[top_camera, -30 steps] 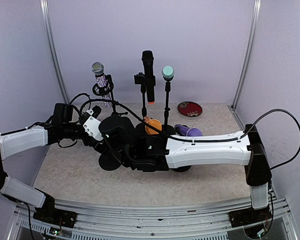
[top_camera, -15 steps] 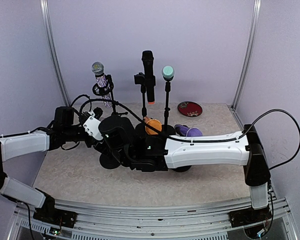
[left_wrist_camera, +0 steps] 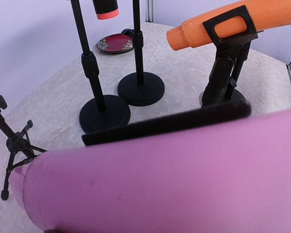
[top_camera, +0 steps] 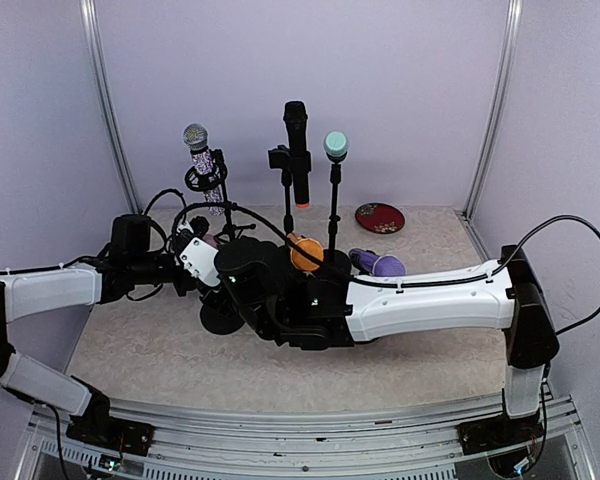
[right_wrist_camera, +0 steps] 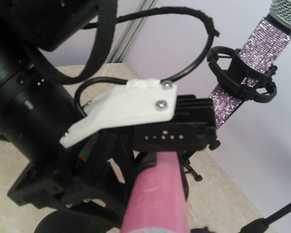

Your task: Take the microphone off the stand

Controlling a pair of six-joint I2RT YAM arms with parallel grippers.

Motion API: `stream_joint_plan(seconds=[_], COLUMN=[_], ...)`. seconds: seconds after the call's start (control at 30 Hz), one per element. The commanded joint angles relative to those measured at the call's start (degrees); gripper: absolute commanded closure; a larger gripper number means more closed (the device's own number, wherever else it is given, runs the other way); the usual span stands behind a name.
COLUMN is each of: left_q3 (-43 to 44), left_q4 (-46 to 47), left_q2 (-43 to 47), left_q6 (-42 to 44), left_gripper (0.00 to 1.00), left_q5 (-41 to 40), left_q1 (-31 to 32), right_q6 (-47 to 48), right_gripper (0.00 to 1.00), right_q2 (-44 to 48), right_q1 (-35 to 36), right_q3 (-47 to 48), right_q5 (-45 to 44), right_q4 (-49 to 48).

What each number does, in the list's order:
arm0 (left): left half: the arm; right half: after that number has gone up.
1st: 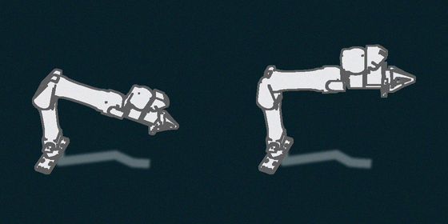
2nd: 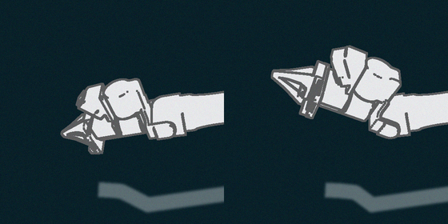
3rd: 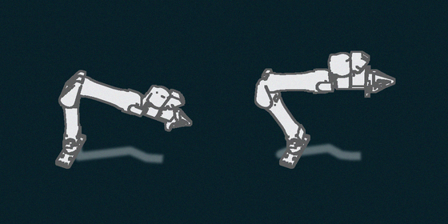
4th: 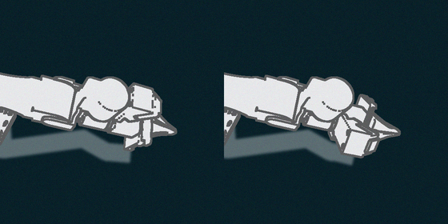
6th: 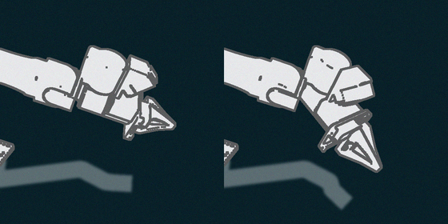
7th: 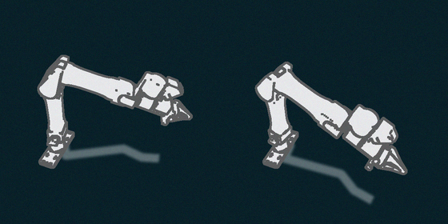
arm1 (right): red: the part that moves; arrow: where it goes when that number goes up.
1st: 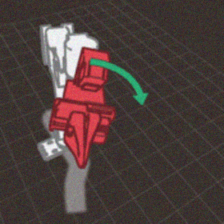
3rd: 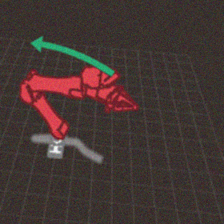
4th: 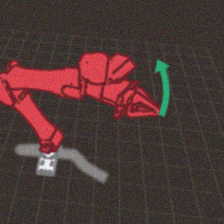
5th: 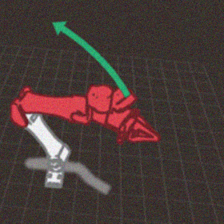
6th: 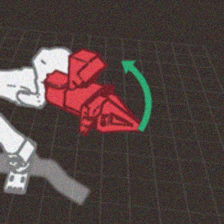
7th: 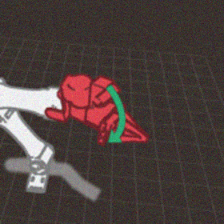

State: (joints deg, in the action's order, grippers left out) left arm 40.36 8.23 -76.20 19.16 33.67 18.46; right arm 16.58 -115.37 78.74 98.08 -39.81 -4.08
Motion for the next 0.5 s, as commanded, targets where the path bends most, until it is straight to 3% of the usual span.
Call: stream_joint_plan(seconds=[0.0,0.47], left_q3=[-1.0,-0.1], left_q4=[1.1,1.3], left_q2=[-2.2,-5.2], left_q6=[-2.0,-2.8], left_gripper=[1.00,1.00], left_q5=[-15.9,-16.1], left_q1=[-4.4,-4.4], right_q6=[-1.0,-1.3], right_gripper=[1.00,1.00], right_q2=[10.4,14.4], right_q1=[6.2,8.7], right_q3=[-0.2,-0.8], right_q5=[-3.6,-7.1], right_q4=[-1.5,2.2])
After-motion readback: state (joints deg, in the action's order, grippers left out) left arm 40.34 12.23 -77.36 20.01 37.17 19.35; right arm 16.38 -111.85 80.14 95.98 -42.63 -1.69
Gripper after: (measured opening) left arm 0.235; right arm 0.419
